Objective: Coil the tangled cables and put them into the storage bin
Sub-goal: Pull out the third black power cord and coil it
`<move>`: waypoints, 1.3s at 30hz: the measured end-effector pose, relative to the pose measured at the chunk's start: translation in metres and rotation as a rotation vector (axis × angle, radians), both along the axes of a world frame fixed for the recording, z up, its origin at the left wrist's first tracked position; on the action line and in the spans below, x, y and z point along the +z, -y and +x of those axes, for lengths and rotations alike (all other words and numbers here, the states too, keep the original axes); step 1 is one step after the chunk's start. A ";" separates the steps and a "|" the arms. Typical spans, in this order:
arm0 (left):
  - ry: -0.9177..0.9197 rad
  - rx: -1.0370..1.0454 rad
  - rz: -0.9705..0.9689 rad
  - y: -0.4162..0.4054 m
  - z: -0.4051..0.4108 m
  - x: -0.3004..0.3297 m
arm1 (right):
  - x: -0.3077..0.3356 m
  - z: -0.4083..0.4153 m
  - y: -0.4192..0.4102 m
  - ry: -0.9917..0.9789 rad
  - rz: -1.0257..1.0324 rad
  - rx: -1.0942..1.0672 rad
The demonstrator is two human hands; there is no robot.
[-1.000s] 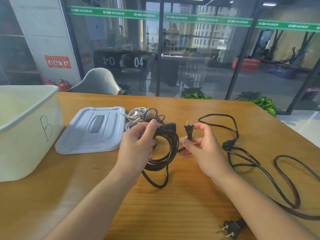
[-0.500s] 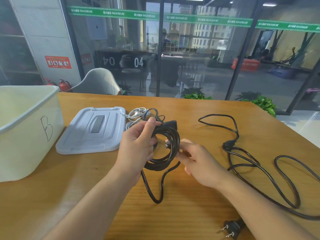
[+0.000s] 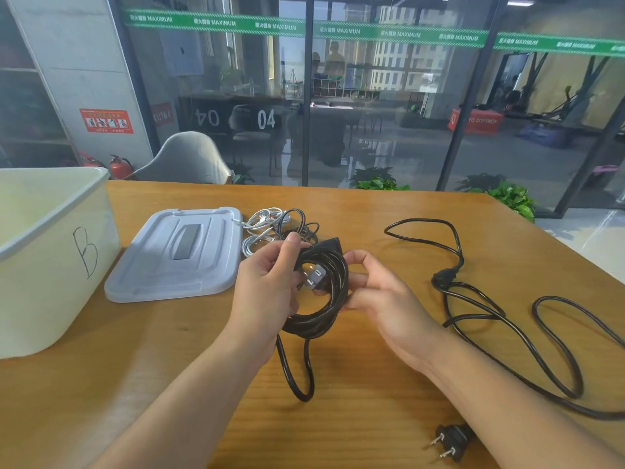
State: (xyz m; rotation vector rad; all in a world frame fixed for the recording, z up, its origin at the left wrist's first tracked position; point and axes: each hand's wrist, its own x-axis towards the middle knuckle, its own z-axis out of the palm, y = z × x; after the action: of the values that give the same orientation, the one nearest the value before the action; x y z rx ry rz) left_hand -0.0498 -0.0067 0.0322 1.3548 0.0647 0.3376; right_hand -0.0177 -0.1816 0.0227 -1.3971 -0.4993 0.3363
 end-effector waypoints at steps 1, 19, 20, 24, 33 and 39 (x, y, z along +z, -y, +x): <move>-0.002 0.008 0.001 0.000 0.000 0.000 | 0.002 -0.001 0.002 -0.052 0.066 0.042; 0.048 0.027 0.078 0.008 0.001 -0.001 | -0.004 -0.015 -0.012 0.570 -0.130 -0.548; 0.052 0.027 0.079 0.009 0.002 -0.002 | -0.004 -0.016 -0.013 0.563 -0.121 -0.569; 0.016 0.065 0.115 0.007 0.003 -0.005 | 0.008 -0.010 -0.008 0.398 0.155 -0.646; -0.037 -0.039 0.062 0.001 -0.002 -0.002 | 0.024 0.012 0.021 -0.233 0.482 -0.568; -0.045 -0.039 0.074 0.004 -0.001 0.003 | 0.036 0.025 0.045 -0.223 0.459 -0.776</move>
State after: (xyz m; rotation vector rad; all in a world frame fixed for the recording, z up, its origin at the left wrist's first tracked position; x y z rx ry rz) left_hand -0.0508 -0.0108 0.0349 1.4351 0.0634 0.2790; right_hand 0.0078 -0.2263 0.0586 -0.9919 0.1647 -0.2442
